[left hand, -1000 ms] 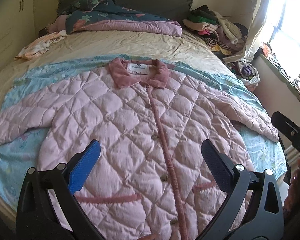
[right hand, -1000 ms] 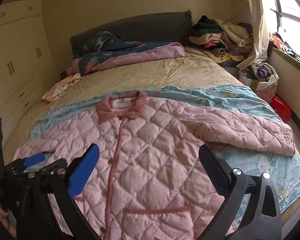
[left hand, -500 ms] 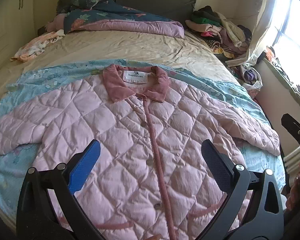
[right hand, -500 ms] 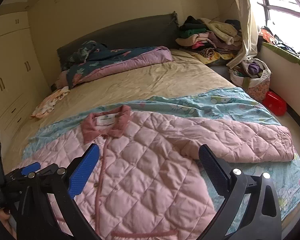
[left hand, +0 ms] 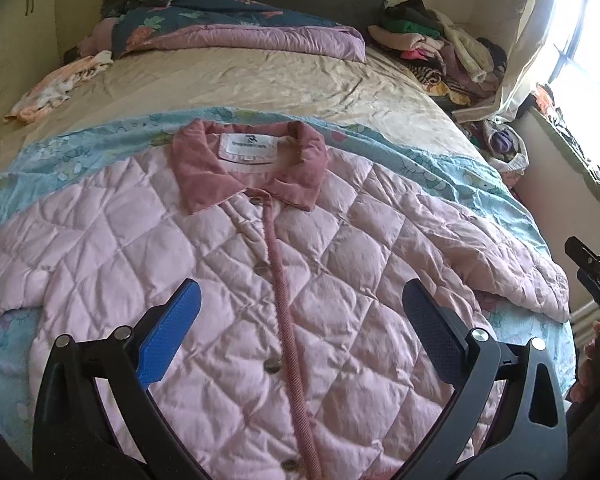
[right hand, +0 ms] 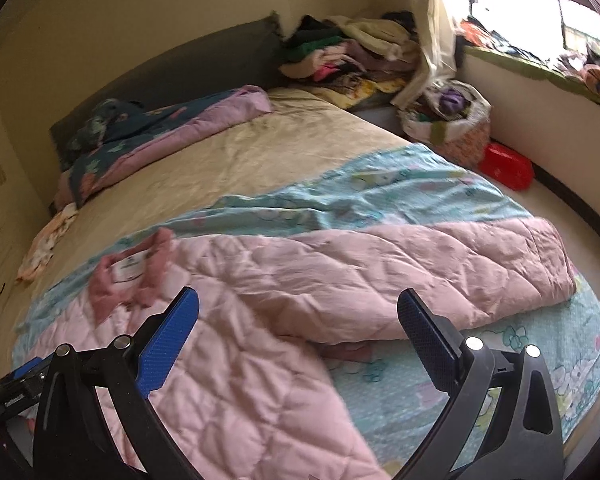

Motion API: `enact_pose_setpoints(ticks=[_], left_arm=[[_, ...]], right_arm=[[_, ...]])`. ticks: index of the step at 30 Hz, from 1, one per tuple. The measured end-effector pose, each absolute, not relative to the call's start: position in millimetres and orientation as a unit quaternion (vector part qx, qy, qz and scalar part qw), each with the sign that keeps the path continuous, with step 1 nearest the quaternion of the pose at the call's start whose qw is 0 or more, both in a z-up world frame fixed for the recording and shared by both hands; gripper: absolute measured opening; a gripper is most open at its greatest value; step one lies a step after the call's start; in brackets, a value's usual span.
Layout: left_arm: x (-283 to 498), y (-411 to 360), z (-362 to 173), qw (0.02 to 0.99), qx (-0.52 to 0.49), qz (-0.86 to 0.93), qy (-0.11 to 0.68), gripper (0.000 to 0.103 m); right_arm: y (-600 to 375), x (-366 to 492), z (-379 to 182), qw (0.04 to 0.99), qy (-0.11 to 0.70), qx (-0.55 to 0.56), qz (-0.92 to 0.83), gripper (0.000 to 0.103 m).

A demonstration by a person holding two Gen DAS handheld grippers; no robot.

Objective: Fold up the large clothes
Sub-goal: 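Move the right tool to the jacket sleeve cuff and close on it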

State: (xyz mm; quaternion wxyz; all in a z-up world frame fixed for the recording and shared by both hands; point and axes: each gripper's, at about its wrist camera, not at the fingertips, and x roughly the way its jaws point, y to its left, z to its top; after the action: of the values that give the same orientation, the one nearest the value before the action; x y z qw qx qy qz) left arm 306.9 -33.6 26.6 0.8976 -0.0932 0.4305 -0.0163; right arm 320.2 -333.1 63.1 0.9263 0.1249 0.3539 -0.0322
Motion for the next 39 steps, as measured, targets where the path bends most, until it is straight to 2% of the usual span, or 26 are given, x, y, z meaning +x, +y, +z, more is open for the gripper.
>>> enact_pose_setpoints(ticks=[23, 33, 39], left_arm=[[365, -83, -28, 0.884, -0.068, -0.011, 0.463, 0.095], [385, -84, -34, 0.884, -0.068, 0.004, 0.462, 0.095], [389, -72, -32, 0.885, -0.07, 0.015, 0.459, 0.095]], right_arm=[[-486, 338, -40, 0.859, 0.405, 0.249, -0.19, 0.099], [-543, 337, -78, 0.815, 0.407, 0.34, -0.235, 0.099], [-570, 344, -91, 0.809, 0.376, 0.376, -0.25, 0.099]])
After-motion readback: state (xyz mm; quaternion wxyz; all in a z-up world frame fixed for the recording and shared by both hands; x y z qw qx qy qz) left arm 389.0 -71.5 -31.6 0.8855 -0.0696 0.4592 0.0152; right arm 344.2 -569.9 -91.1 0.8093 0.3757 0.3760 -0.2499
